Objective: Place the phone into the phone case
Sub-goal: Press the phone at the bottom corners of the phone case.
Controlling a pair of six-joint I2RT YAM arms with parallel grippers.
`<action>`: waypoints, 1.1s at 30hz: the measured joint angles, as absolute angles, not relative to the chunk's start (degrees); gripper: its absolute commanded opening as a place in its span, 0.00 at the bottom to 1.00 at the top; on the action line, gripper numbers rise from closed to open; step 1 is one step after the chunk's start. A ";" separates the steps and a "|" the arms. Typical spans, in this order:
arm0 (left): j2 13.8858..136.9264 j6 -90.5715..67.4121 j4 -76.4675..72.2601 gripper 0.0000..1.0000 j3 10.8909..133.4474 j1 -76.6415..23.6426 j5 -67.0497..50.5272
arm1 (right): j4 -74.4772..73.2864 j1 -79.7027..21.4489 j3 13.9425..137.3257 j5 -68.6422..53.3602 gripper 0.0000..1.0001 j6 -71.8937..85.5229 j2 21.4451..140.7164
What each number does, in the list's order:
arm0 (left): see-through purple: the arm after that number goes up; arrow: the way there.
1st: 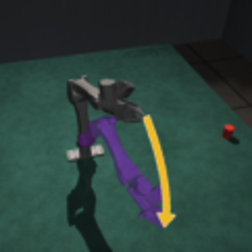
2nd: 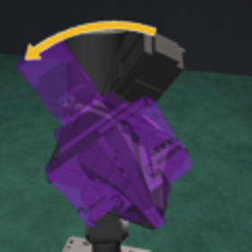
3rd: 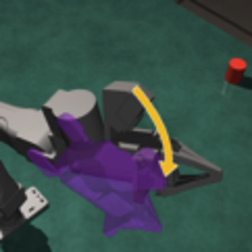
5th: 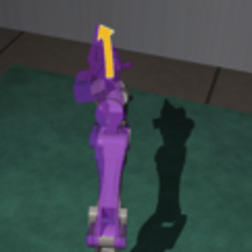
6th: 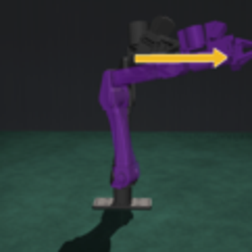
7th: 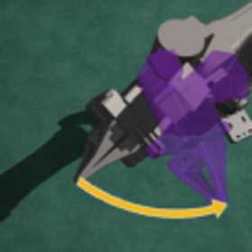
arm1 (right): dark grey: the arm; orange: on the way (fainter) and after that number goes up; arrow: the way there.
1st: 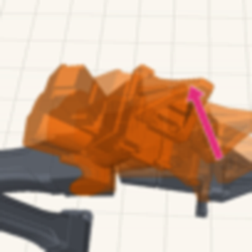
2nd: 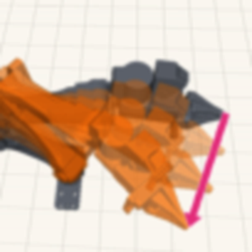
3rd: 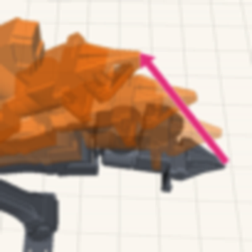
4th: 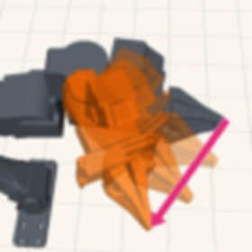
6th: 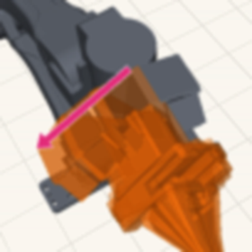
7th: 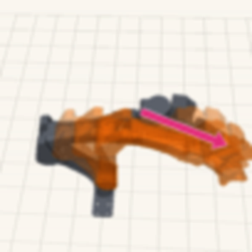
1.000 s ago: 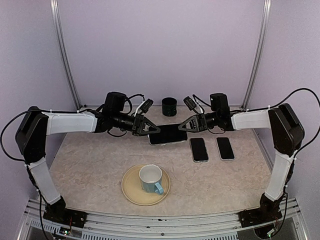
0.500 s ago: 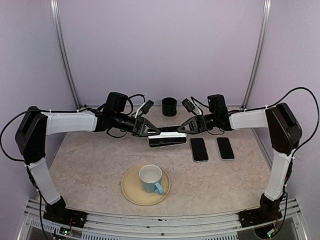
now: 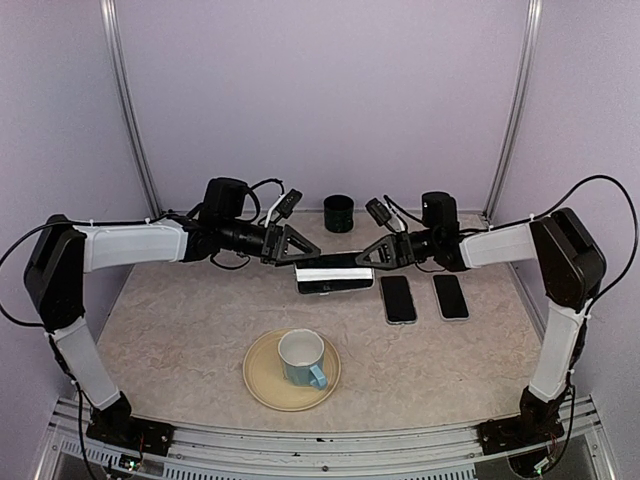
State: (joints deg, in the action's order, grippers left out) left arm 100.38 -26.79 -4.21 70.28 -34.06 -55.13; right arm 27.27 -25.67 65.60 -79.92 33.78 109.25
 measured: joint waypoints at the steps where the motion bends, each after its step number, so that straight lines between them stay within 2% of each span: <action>1: 100.20 -27.00 -4.69 0.54 70.06 -33.91 -55.13 | 28.71 -25.47 65.17 -79.92 0.00 34.87 109.06; 12: 99.90 -29.78 -7.31 0.55 68.25 -33.08 -55.24 | 42.00 -23.81 63.22 -79.88 0.00 44.60 107.02; 21: 99.90 -30.63 -8.51 0.50 68.01 -33.89 -55.37 | 37.89 -23.00 63.02 -76.75 0.00 41.45 106.26; 33: 100.79 -32.05 -10.48 0.31 67.94 -34.50 -55.88 | 32.29 -22.96 63.05 -75.40 0.00 37.12 103.79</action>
